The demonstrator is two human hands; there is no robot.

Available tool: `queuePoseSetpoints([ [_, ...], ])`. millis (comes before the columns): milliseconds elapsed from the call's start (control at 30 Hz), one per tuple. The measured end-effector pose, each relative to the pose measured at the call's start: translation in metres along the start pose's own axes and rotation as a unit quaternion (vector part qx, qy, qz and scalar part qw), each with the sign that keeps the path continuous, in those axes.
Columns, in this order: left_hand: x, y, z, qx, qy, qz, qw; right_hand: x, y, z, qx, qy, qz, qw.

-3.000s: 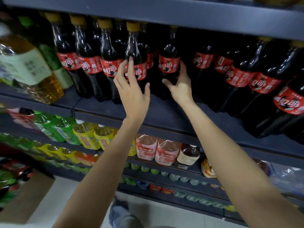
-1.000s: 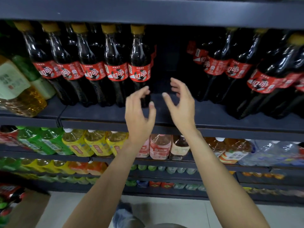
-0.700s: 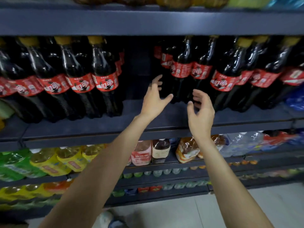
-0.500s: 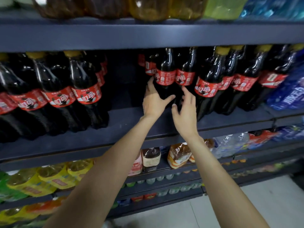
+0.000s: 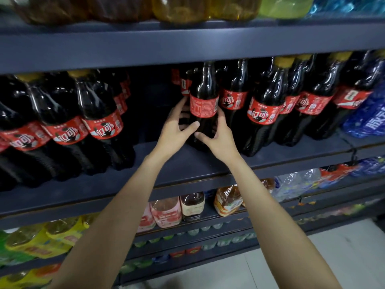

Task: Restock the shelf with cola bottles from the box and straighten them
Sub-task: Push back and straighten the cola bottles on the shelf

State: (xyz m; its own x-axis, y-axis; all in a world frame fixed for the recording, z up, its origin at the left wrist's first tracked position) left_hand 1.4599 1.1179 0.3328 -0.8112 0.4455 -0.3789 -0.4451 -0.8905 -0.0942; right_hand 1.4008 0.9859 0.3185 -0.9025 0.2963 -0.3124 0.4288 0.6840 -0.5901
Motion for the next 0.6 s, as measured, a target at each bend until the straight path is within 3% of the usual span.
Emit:
queuePoseSetpoints([
  [167,0.038,-0.006,0.029,-0.081,0.088,0.107,0.987,0.002,0.020,-0.018,0.122,-0.015,0.098,0.988],
  [267,0.066,-0.020,0.043,-0.153,0.172,0.162,0.960,-0.005,0.037,-0.031,0.046,-0.050,0.037,0.997],
  [367,0.089,-0.046,0.049,-0.259,0.271,0.272,0.886,-0.018,0.052,-0.040,-0.031,-0.093,-0.067,0.993],
  [467,0.103,-0.078,0.048,-0.325,0.262,0.368,0.831,-0.029,0.061,-0.044,-0.049,-0.110,-0.116,0.986],
  [600,0.102,-0.100,0.038,-0.373,0.193,0.362,0.832,-0.032,0.068,-0.045,-0.051,-0.092,-0.129,0.986],
])
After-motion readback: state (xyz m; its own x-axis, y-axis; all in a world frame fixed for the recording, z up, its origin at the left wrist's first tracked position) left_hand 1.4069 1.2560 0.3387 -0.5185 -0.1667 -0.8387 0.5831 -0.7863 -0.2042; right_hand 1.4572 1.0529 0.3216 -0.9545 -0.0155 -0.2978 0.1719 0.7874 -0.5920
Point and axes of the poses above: each hand's wrist, its own x-axis away from the middle knuckle, its own y-axis out of the palm, z = x × y, the point moved 1 cm from there along -x, towards the middle knuckle, and after that the axes turned 15 degrees about x, right-handed, at the moved point
